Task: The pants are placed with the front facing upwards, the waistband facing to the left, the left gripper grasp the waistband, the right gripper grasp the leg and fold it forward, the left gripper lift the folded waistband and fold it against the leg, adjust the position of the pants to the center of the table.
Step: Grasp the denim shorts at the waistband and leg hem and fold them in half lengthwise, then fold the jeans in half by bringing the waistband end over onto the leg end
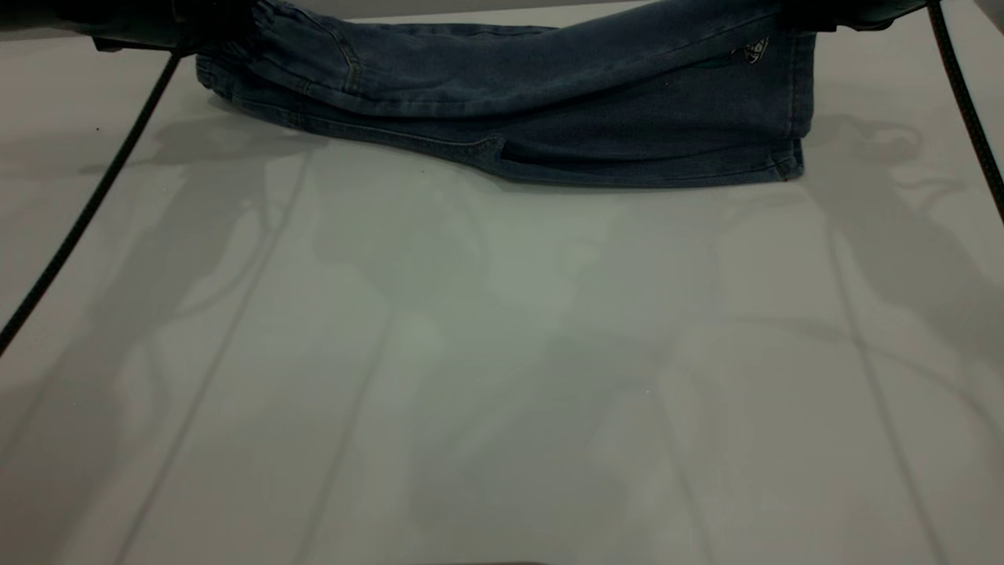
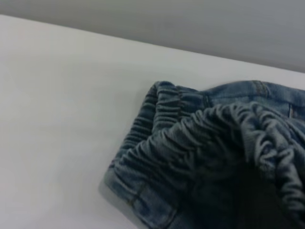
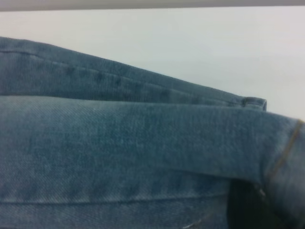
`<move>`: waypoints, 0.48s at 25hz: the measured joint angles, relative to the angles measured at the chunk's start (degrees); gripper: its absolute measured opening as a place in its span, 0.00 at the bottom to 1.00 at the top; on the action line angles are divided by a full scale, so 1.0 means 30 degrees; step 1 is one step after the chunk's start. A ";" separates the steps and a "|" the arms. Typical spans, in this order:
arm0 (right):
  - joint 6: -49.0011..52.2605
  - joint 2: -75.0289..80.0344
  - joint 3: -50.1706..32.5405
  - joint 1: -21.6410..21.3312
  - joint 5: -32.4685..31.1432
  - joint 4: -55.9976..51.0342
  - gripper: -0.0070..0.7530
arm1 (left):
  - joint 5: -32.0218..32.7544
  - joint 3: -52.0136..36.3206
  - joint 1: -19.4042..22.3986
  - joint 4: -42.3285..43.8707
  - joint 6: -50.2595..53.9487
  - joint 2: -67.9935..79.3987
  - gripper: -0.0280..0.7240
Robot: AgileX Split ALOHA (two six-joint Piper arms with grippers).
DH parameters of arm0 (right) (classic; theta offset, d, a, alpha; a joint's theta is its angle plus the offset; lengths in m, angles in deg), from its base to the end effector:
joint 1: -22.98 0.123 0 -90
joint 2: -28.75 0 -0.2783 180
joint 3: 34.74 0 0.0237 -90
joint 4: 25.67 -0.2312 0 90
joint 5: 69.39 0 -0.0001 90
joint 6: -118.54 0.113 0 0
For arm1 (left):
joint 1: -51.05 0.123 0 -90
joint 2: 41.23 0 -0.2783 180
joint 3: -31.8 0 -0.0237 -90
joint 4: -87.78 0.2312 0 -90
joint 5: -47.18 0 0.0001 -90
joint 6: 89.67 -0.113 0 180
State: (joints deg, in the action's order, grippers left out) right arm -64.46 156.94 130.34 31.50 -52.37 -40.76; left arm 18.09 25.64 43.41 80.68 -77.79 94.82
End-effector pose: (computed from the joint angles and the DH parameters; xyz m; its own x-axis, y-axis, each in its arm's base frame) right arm 0.4168 0.0538 0.1037 -0.5958 0.1110 -0.7954 0.0317 0.9929 0.1148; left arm 0.4611 -0.0550 0.1032 -0.3970 -0.2595 -0.8804 -0.0476 0.9637 -0.2626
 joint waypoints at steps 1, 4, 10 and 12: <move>0.0000 0.0000 0.0000 0.0000 0.0024 0.0000 0.16 | -0.0215 0.0000 0.0000 0.0041 0.0000 0.0045 0.25; 0.0023 0.0000 0.0000 0.0000 -0.0027 0.0000 0.31 | -0.0709 0.0016 0.0000 0.0058 -0.0336 0.0093 0.35; 0.0046 0.0000 0.0004 -0.0008 -0.1405 0.0000 0.70 | -0.0244 0.0466 0.0000 0.0076 -0.0924 0.0109 0.58; 0.0069 -0.0025 0.0004 -0.0008 -0.2334 0.0000 0.78 | 0.1357 0.1102 0.0000 0.0181 -0.0975 -0.0133 0.61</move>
State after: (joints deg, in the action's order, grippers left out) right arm -64.25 156.87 130.35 31.47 -59.38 -40.76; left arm 22.16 28.95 43.41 81.22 -80.71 94.42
